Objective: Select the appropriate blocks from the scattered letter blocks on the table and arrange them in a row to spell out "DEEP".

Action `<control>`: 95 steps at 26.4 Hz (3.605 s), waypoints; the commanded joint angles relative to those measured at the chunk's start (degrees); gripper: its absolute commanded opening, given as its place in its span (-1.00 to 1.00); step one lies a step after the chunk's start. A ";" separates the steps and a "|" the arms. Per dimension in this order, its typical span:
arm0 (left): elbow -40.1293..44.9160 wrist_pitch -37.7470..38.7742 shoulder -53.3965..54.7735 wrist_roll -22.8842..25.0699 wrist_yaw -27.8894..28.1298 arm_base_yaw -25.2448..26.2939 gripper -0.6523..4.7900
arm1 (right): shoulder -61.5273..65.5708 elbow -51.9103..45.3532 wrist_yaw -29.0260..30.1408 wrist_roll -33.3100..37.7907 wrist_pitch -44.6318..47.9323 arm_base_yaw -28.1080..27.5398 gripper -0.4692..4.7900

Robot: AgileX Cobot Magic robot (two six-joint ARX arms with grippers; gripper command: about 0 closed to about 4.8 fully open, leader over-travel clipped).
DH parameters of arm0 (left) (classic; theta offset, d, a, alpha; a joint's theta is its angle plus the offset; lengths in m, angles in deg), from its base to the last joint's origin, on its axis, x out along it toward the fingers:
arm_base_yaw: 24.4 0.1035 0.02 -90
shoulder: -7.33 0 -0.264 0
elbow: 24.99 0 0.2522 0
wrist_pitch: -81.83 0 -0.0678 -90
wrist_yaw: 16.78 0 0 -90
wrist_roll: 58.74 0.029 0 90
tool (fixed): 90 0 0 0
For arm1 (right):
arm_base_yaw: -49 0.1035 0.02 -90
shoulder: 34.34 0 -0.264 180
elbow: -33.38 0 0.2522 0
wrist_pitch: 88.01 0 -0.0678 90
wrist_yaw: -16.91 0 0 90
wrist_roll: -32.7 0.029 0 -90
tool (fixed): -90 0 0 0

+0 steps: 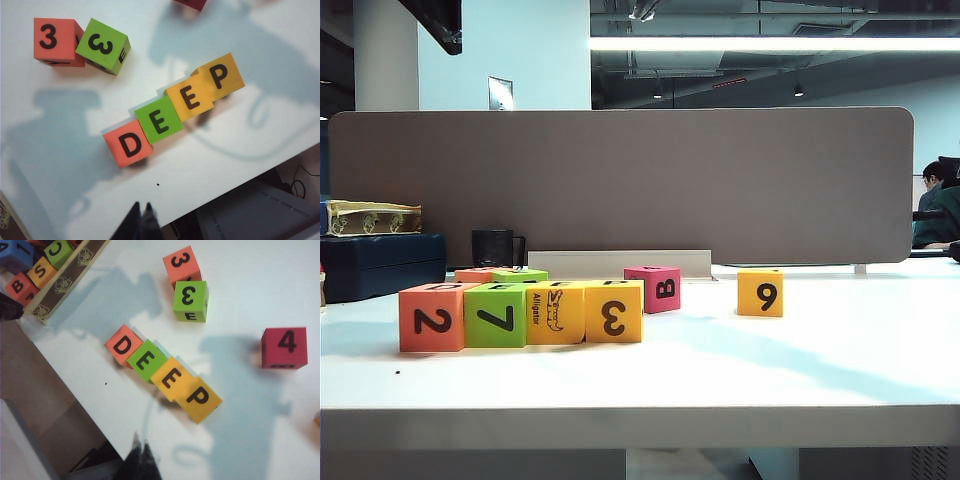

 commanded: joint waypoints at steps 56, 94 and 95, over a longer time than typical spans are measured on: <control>-0.04 -6.62 -0.17 -0.02 0.00 0.00 -0.78 | -72.96 -80.50 -14.27 -0.44 52.24 -26.91 -0.84; -0.04 -9.44 -0.15 -0.02 0.00 0.02 -0.78 | -108.61 -121.98 -19.39 4.07 61.33 -31.04 -0.84; -0.04 -9.46 -0.15 -0.02 0.00 0.00 -0.78 | -108.69 -122.01 -19.39 4.07 61.13 -31.04 -0.84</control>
